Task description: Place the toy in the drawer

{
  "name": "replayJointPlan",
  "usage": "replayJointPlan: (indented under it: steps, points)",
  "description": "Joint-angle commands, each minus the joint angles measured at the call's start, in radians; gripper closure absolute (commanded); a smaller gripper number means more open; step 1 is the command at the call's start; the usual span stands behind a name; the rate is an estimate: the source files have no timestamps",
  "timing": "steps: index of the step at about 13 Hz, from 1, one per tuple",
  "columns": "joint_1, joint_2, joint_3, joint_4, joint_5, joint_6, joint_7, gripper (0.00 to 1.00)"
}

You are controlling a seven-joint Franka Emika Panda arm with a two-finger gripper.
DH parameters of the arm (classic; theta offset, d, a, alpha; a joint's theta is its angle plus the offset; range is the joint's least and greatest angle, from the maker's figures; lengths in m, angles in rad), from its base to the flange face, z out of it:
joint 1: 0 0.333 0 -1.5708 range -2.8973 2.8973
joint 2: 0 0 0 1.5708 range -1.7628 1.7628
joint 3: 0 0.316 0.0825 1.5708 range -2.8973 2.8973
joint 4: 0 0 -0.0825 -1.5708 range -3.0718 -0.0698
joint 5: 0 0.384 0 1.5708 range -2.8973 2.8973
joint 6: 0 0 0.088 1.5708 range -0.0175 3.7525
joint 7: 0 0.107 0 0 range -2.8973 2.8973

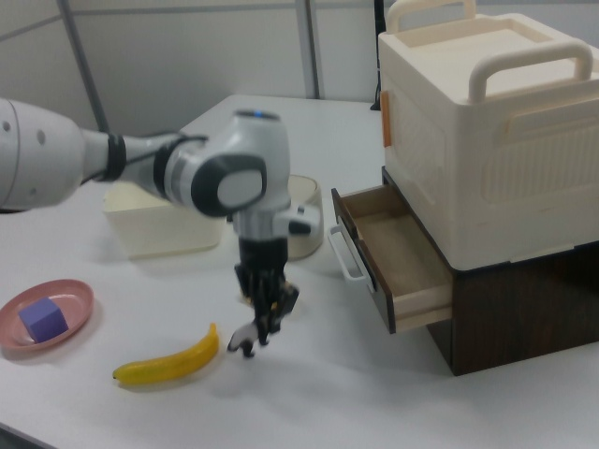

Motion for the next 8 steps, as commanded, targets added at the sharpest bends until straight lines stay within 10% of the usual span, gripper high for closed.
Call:
replayJointPlan:
  steps: [1, 8]
  points:
    - [-0.001, -0.002, 0.001, 0.188, -0.009, -0.05, -0.098, 0.75]
    - [-0.028, 0.153, -0.01, 0.522, -0.084, 0.115, -0.469, 0.73]
